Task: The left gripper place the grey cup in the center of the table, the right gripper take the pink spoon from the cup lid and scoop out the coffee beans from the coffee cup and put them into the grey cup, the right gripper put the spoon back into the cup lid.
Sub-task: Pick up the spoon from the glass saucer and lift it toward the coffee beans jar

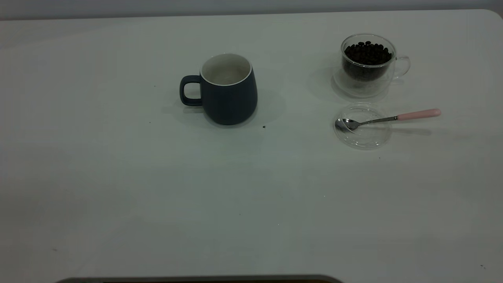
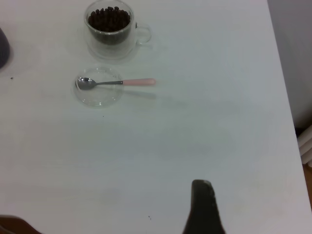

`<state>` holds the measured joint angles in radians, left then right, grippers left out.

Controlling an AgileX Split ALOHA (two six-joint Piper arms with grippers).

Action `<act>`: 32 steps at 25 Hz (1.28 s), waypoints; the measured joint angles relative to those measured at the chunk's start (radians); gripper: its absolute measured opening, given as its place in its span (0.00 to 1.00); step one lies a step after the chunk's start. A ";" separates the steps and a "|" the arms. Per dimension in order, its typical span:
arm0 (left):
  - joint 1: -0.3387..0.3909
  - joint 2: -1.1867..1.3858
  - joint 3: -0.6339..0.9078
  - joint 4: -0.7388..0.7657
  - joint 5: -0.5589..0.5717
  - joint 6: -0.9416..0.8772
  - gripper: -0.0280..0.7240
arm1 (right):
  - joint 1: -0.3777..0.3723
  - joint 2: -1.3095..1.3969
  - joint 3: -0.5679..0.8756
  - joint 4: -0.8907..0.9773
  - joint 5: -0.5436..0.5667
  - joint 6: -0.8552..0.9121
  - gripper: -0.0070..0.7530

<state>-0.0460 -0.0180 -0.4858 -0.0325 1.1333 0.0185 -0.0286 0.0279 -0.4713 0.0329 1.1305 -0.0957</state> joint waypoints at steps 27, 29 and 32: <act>0.000 0.000 0.000 0.000 0.000 0.000 0.82 | 0.000 1.068 -0.452 0.149 -0.358 -0.005 0.86; 0.000 0.000 0.000 0.000 0.000 0.000 0.82 | 0.000 1.185 -0.487 0.211 -0.376 -0.049 0.91; 0.000 0.000 0.000 0.000 0.000 0.000 0.82 | -0.001 1.347 -0.538 0.265 -0.389 -0.090 0.93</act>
<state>-0.0460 -0.0180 -0.4858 -0.0325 1.1333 0.0185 -0.0301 1.3750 -1.0092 0.2978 0.7415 -0.1857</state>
